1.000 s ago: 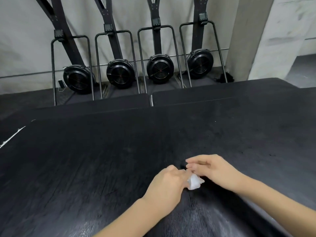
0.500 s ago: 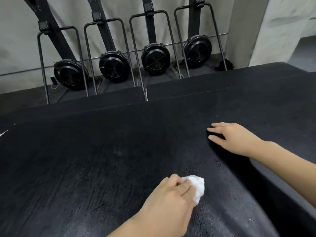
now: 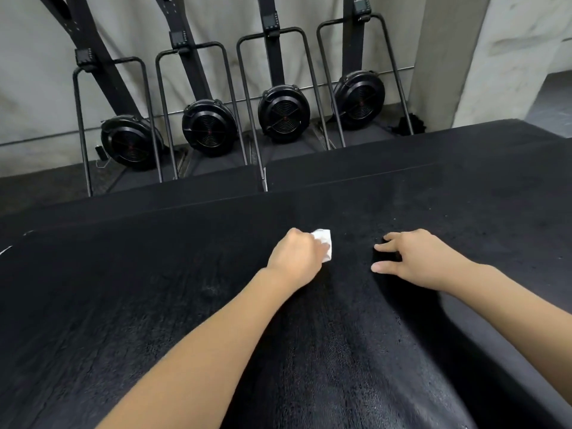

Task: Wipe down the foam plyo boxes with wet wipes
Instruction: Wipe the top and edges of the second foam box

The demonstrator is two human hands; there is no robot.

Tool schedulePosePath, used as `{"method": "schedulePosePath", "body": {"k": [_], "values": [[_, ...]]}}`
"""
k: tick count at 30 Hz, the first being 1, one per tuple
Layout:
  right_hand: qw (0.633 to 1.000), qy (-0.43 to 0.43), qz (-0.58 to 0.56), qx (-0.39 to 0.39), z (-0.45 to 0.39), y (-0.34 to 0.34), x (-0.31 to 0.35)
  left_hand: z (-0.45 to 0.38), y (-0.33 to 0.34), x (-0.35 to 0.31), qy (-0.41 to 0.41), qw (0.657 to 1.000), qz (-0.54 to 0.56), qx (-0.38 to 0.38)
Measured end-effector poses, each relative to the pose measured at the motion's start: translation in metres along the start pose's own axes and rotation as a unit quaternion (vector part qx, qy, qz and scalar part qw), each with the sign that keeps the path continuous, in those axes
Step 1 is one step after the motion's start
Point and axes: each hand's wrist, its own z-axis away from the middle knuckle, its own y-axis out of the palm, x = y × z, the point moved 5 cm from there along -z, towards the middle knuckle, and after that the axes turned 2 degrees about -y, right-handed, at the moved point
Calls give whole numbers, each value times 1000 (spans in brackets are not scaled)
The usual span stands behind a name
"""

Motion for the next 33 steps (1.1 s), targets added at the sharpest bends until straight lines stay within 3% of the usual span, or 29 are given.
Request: {"method": "schedulePosePath", "body": {"k": [2, 5, 12, 20, 24, 33], "values": [[999, -7, -39, -20, -5, -6, 8, -1, 0, -6, -6, 1000, 2, 20], [999, -34, -8, -32, -23, -8, 22, 22, -14, -17, 23, 999, 38, 18], [999, 4, 1, 43, -57, -1, 13, 75, -22, -36, 114, 993, 38, 9], [998, 1, 35, 61, -64, 6, 12, -55, 10, 23, -26, 999, -14, 34], [996, 1, 51, 75, -67, 9, 11, -122, 35, 62, -82, 991, 37, 96], [995, 9, 48, 83, -69, 10, 10, -129, 17, 65, -43, 992, 71, 99]]}}
